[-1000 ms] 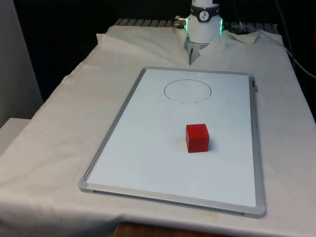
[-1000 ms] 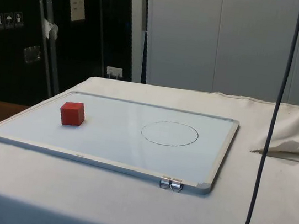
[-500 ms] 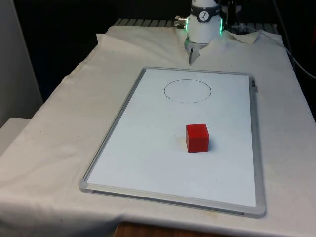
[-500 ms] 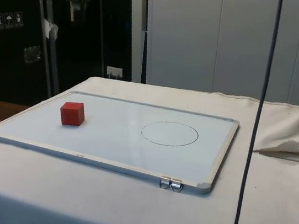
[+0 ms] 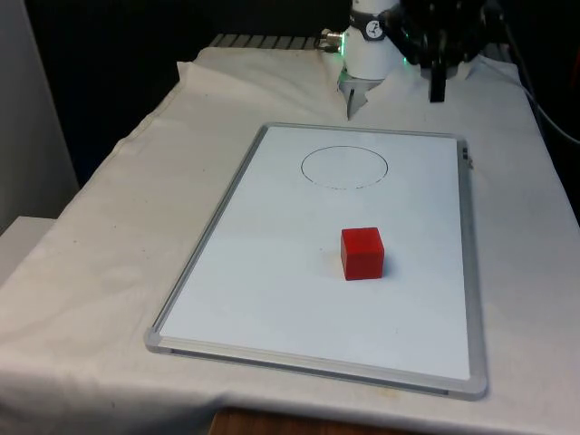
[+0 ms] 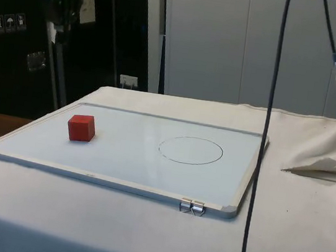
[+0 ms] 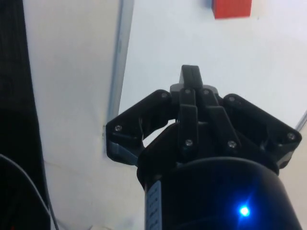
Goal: Push the cube into the marked area.
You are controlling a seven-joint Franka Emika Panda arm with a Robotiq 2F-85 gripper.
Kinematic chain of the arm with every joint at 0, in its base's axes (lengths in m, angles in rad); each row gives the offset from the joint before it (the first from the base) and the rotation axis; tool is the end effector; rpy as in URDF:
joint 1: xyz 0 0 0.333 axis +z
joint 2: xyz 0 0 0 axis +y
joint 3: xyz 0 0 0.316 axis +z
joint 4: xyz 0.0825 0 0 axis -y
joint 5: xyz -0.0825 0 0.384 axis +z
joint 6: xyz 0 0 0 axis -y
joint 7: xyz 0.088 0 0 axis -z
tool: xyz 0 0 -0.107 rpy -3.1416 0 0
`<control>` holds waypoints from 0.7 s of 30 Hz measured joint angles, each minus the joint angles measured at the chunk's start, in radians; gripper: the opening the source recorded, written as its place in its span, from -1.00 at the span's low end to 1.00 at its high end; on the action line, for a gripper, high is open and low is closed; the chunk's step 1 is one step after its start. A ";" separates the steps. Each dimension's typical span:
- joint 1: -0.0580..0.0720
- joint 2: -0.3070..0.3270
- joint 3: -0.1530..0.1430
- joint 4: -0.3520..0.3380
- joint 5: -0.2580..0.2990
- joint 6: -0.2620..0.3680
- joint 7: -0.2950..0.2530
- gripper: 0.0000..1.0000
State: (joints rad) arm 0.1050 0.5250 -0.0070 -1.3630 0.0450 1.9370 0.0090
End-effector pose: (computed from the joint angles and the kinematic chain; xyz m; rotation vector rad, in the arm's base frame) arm 0.7097 0.0739 0.4212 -3.0971 -0.1161 -0.0726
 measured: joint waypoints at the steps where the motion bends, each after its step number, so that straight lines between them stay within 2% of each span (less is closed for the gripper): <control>1: 0.001 0.013 0.000 0.013 0.000 0.004 0.000 -0.99; 5: 0.001 0.079 -0.002 0.076 -0.001 0.014 0.000 -0.99; 11: 0.000 0.132 -0.005 0.123 -0.001 0.026 -0.003 -0.99; 21: -0.009 0.267 -0.013 0.246 -0.001 0.057 -0.014 -0.99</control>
State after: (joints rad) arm 0.0960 0.7920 -0.0200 -1.1170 0.0440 1.9940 -0.0050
